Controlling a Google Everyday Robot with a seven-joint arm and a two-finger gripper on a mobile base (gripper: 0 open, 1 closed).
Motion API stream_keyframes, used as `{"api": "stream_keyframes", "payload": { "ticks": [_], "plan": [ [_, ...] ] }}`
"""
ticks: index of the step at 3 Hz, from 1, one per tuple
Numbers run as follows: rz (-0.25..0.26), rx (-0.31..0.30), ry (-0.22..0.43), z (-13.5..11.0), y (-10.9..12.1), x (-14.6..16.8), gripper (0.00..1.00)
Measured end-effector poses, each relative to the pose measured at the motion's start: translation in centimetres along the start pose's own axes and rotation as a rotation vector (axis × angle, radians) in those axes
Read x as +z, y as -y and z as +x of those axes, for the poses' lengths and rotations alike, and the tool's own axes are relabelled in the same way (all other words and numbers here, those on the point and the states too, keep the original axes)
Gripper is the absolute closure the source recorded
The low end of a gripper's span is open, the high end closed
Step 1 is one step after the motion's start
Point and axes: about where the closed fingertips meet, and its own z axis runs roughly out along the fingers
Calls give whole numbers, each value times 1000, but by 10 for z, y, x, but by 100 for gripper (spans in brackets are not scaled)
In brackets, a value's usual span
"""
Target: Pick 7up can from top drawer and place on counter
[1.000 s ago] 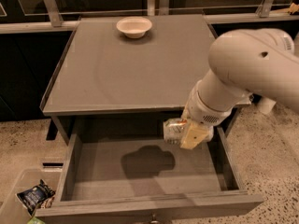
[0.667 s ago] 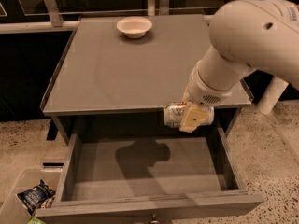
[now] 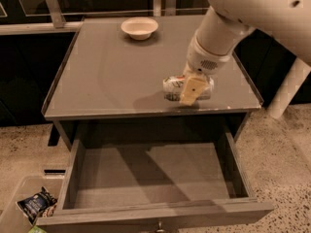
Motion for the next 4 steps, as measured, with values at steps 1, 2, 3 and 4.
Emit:
{"api": "stream_keyframes", "payload": {
  "ticks": [1,2,3,4],
  "plan": [
    [-12,-2,1,-6,31,20,100],
    [-22,17,-10,2,54,58,100],
    [-23,20,-12,3,57,61,100],
    [-23,20,-12,3,57,61,81]
  ]
}}
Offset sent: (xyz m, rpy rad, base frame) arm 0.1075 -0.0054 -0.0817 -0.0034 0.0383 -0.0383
